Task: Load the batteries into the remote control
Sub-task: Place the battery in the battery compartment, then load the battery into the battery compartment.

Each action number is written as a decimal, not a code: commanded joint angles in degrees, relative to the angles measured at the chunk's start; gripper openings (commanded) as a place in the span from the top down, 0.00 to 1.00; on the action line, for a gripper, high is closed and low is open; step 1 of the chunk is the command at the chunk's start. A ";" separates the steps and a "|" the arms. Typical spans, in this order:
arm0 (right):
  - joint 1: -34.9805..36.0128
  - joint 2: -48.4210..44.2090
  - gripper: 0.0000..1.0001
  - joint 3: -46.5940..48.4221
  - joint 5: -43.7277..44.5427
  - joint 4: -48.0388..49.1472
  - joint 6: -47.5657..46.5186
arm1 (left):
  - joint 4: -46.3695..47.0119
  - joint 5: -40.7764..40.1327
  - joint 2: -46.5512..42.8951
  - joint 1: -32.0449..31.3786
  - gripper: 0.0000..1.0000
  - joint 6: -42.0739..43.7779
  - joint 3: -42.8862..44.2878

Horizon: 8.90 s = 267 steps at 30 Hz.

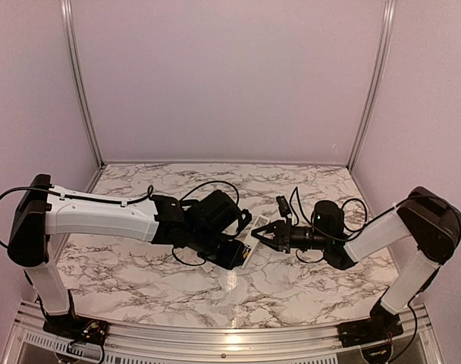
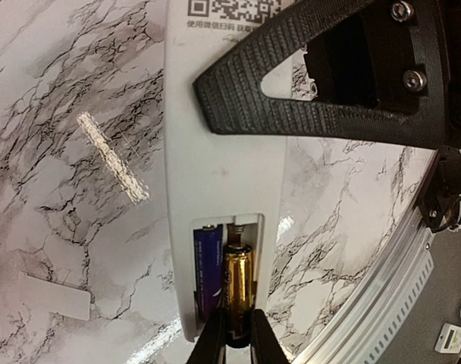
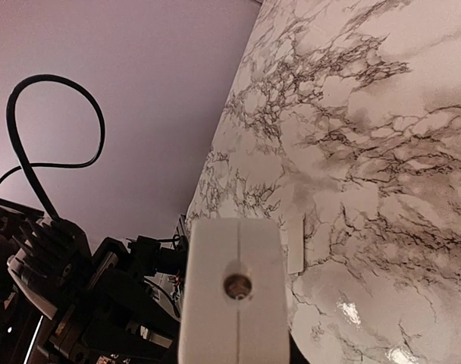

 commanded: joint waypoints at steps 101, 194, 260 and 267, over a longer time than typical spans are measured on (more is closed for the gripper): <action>4.46 3.08 1.00 6.12 -16.37 5.25 8.92 | 24.67 -4.96 -19.43 -9.52 0.58 55.35 -22.90; 7.19 3.38 1.00 8.18 -18.29 6.19 9.63 | 16.96 -3.05 -20.69 -10.93 0.83 60.78 -22.72; 7.27 3.25 1.00 7.56 -18.16 6.36 9.57 | 13.70 -10.32 -14.89 -12.03 0.90 58.43 -19.28; 7.28 2.47 1.00 7.30 -18.10 5.89 9.48 | 9.96 -11.37 -11.23 -10.97 0.91 57.11 -16.44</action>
